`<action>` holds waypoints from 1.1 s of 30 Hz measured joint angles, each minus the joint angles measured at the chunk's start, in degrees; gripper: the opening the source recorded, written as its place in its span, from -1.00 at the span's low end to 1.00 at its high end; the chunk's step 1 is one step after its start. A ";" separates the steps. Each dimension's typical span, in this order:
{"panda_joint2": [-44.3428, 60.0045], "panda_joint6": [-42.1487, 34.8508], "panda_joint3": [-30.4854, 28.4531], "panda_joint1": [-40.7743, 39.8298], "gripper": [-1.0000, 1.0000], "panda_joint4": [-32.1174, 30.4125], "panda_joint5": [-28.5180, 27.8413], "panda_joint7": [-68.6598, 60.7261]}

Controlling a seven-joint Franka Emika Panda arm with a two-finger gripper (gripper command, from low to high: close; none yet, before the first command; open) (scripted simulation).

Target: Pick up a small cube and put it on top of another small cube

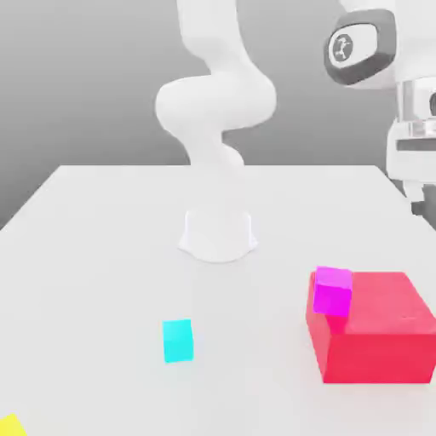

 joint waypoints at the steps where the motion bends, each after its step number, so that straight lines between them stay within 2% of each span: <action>1: 1.28 0.78 0.39 1.05 0.00 -0.64 0.05 -2.65; 13: 16.82 10.52 7.18 11.91 0.00 -7.79 1.54 -33.77; 16: 22.70 14.99 4.85 13.64 0.00 -6.94 -2.43 -31.98; 19: 28.91 19.88 -0.14 17.79 0.00 -5.69 -6.19 -29.26; 20: 29.94 20.68 -1.06 18.61 -1.00 -5.48 -6.63 -28.94; 27: 29.68 20.38 -0.89 18.49 -1.00 -5.54 -6.46 -29.07; 33: 18.44 11.65 5.00 14.50 -1.00 -7.94 1.80 -35.31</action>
